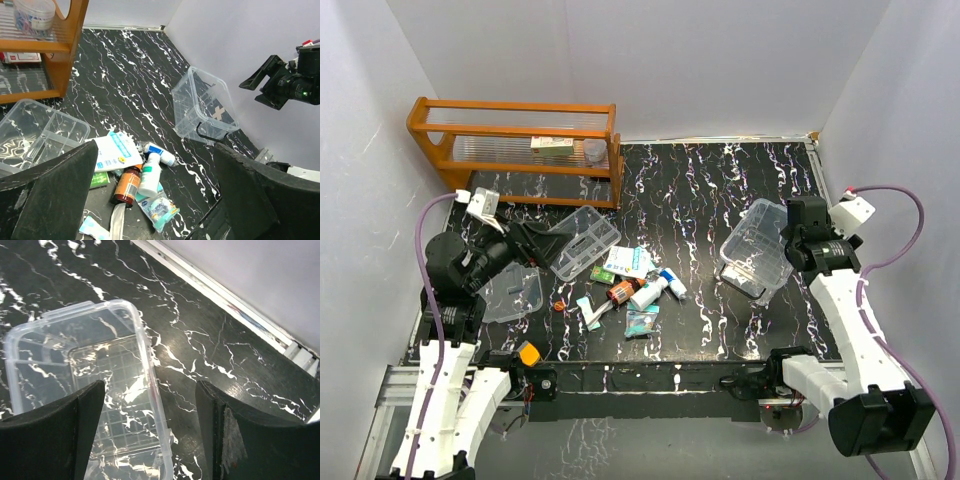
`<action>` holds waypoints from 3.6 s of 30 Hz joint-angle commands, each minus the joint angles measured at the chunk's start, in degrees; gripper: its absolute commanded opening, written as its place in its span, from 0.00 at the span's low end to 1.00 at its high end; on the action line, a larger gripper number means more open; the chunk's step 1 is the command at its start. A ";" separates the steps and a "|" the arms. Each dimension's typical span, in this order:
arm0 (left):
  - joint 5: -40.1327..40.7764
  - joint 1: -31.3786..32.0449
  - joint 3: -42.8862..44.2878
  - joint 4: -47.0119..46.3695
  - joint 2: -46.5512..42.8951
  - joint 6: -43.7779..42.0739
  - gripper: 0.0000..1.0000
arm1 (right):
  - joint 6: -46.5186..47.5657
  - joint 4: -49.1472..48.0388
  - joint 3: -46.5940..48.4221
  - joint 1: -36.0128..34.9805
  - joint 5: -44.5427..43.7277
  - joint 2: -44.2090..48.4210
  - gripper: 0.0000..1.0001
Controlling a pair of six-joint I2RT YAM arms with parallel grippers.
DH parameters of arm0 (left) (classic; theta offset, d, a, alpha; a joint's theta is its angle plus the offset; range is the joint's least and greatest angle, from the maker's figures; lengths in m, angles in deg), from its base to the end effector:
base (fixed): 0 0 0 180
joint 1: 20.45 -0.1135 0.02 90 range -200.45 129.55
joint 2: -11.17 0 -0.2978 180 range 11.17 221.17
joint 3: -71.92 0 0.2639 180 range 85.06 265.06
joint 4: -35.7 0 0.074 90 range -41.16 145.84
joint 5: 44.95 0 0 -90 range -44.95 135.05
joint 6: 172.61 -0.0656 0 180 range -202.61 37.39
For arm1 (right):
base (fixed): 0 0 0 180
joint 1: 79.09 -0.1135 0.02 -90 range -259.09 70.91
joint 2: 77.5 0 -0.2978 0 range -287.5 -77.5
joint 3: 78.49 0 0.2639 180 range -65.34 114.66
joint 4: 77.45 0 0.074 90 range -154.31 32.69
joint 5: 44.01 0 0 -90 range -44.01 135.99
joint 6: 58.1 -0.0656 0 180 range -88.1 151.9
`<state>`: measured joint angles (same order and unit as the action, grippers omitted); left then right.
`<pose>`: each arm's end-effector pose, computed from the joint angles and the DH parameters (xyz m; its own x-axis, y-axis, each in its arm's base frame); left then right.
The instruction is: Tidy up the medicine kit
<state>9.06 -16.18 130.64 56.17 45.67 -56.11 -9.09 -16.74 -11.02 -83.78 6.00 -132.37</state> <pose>0.1388 -0.0490 0.3987 -0.2294 -0.3449 -0.9102 0.6063 0.6809 -0.4108 0.1920 -0.0266 0.3221 -0.3206 0.4779 -0.8178 0.7622 0.6428 0.0768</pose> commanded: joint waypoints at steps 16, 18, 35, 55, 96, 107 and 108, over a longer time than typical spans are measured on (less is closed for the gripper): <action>-0.71 0.96 -3.64 -3.60 -1.45 1.94 0.99 | -7.06 -3.68 -10.73 3.81 17.03 2.10 0.60; -0.62 0.89 -3.82 -3.81 -1.33 2.14 0.99 | -9.07 -3.89 -11.44 3.81 19.50 2.18 0.58; 0.47 0.91 -2.64 -2.07 2.70 1.45 0.99 | -20.97 -13.60 -16.08 2.89 36.36 1.09 0.36; 4.22 0.91 -3.42 1.41 5.72 2.33 0.99 | -35.90 -27.27 -8.73 -17.98 28.43 -14.86 0.41; 19.30 11.38 -5.01 1.62 16.92 -0.43 0.88 | -22.08 -31.18 -12.49 -42.94 32.82 -14.54 0.55; 21.82 11.39 -7.35 5.03 8.92 -1.98 0.90 | -36.28 -32.29 -12.49 -47.34 24.86 -23.92 0.58; 21.77 11.37 -7.43 4.89 8.73 -1.98 0.91 | -37.06 -32.16 -12.37 -47.38 24.45 -24.64 0.57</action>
<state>29.56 -4.94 123.21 60.06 56.06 -57.03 -39.67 -46.44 -24.22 -130.75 35.24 -155.39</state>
